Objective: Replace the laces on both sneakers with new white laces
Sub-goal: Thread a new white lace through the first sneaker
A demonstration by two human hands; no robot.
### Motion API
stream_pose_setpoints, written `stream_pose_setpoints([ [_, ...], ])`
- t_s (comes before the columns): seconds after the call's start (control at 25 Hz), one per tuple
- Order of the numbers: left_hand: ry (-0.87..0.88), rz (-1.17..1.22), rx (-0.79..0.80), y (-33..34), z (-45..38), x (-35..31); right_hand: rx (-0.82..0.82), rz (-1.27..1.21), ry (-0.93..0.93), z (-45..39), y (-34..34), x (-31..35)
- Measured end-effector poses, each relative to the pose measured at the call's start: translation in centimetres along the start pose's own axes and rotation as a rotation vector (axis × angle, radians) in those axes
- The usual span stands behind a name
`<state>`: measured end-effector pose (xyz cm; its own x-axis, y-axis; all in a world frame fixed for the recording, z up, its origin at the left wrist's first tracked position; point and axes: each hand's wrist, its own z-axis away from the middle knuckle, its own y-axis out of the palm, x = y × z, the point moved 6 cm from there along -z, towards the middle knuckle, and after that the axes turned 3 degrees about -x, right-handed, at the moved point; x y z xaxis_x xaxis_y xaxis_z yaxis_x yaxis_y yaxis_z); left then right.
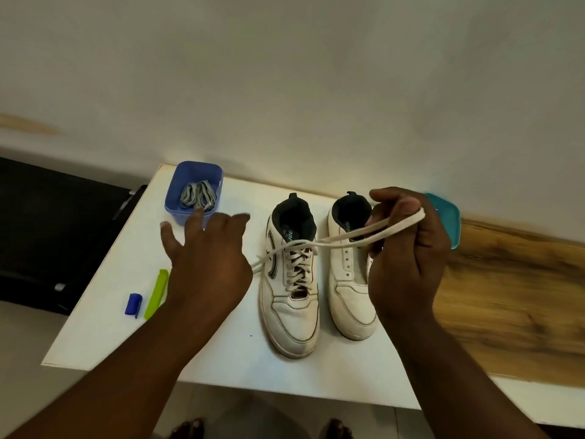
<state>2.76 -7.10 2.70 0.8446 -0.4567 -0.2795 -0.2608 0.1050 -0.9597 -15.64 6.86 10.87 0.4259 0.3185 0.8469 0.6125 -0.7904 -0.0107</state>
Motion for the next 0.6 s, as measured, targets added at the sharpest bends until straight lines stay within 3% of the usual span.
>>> stream_pose_setpoints([
  [0.08,0.234,0.255,-0.175,-1.0,0.2,-2.3,-0.024,-0.067,0.043,-0.2,-0.1,0.0],
  [0.16,0.352,0.521,-0.046,-0.9,0.3,-4.0,-0.008,-0.098,0.052,0.0,-0.1,0.0],
  [0.24,0.423,0.512,0.077,0.0,0.8,-5.3,0.044,-0.127,0.035,0.3,0.1,0.3],
  [0.36,0.437,0.454,0.037,1.3,0.3,-5.1,0.085,-0.182,0.082,0.5,0.8,0.4],
  [0.44,0.375,0.509,-0.031,1.3,-0.4,-4.4,-0.024,-0.238,0.262,0.1,0.6,-1.3],
  [0.52,0.306,0.6,-0.09,0.8,-0.7,-3.5,-0.14,-0.285,0.598,0.2,-0.2,-5.1],
  [0.6,0.235,0.675,-0.088,0.7,-0.7,-2.9,-0.08,-0.125,0.873,1.3,-0.6,-8.2],
])
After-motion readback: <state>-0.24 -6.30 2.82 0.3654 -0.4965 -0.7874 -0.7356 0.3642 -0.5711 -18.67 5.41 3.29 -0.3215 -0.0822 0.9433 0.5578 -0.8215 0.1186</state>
